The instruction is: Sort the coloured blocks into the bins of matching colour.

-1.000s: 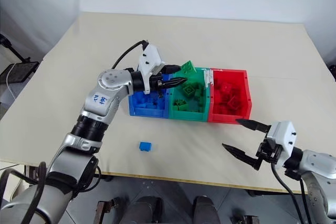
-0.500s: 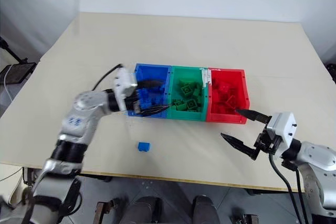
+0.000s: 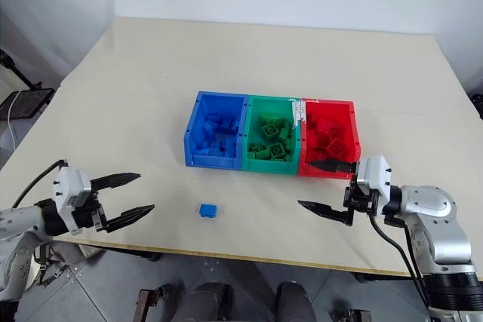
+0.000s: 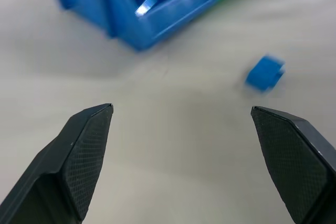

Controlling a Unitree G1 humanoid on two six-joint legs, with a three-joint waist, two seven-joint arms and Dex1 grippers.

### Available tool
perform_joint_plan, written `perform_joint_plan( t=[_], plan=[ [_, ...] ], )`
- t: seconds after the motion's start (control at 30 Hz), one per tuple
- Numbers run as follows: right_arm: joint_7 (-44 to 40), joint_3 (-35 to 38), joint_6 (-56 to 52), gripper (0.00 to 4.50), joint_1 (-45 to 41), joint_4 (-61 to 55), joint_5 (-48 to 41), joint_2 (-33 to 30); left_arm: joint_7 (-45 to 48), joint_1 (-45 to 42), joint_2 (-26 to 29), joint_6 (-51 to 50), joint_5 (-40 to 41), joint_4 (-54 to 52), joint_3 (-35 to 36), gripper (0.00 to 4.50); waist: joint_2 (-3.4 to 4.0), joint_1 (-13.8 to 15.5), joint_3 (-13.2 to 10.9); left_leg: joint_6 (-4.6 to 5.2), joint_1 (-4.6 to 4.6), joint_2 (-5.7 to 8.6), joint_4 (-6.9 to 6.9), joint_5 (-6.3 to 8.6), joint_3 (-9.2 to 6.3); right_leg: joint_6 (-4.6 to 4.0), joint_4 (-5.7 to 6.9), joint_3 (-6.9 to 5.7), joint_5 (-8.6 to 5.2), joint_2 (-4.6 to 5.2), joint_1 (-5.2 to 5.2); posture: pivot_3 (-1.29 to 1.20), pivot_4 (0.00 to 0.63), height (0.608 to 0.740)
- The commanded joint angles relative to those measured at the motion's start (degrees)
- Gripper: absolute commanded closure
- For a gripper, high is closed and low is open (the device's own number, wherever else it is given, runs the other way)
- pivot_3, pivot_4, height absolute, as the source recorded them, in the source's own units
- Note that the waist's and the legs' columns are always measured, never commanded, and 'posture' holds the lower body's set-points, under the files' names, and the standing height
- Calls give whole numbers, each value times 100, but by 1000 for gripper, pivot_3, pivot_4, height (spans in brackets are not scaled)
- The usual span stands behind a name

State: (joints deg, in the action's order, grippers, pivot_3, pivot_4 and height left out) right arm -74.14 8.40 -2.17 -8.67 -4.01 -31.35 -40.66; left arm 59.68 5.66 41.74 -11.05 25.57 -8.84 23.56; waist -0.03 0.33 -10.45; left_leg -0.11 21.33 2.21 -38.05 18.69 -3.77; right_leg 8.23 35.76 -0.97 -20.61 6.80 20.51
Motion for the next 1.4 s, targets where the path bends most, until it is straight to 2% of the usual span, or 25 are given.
perform_joint_plan(
  t=[0.03,0.1,0.2,0.33,0.53,0.67,0.83,1.07,1.2,1.23,1.4],
  plan=[
    [-128,124,109,0,-45,26,-3,-133,-54,-48,32,-25,257,-84,185,21,0,-11,0,-1,0,0,0,0,0,0,0,-1,0,0,0,0,150,740],
    [-161,189,147,0,14,62,24,-198,-40,-177,57,-105,284,-226,-2,21,0,-18,0,-2,0,-1,0,1,0,0,1,0,0,4,0,0,150,740],
    [-129,379,191,0,194,120,56,-320,14,-480,323,-1023,436,-704,-684,21,0,20,0,-2,0,0,1,1,-1,-1,2,-3,0,11,0,0,150,740],
    [-26,572,274,0,485,130,111,-360,-94,-1214,412,-1065,-228,-918,-1759,21,2,30,1,-2,0,7,2,1,-6,-2,6,-7,0,16,-1,0,150,740],
    [296,870,249,0,1192,-354,44,-300,-79,-2084,628,-1921,-728,-1171,-3043,21,2,-23,1,-2,1,4,7,1,3,-1,14,-11,0,-19,4,0,150,740],
    [457,977,223,0,1460,-599,13,-295,-98,-2202,775,-1945,-1207,-1071,-3543,21,2,-52,1,-2,-3,-1,9,1,20,-1,18,-19,0,-26,7,0,150,740],
    [619,1095,214,0,1682,-790,-14,-280,-284,-2377,537,-1970,-1502,-924,-3831,21,2,1,1,-1,-6,0,1,0,23,-1,13,-12,0,-23,4,0,150,740],
    [743,1078,196,0,1710,-922,-39,-250,-91,-2329,562,-1732,-1575,-805,-3910,2109,3,47,1,1,-6,2,2,0,21,-1,12,-7,0,-20,5,0,150,740],
    [782,990,130,0,1664,-1051,-113,-236,33,-2071,526,-740,-1561,-434,-3663,3291,4,34,2,0,-7,1,4,0,21,-1,10,-9,0,-20,6,0,150,740],
    [794,961,88,0,1669,-1127,-144,-232,4,-2016,478,-552,-1531,-352,-3568,3493,4,30,2,0,-7,0,4,-1,21,-1,10,-10,0,-20,6,0,150,740],
    [1089,774,-200,0,1569,-1636,-335,-25,-163,-1844,-58,72,-735,-274,-2615,3503,3,39,1,0,-6,-3,2,-1,21,-1,9,-10,0,-16,5,0,150,740]
  ],
)
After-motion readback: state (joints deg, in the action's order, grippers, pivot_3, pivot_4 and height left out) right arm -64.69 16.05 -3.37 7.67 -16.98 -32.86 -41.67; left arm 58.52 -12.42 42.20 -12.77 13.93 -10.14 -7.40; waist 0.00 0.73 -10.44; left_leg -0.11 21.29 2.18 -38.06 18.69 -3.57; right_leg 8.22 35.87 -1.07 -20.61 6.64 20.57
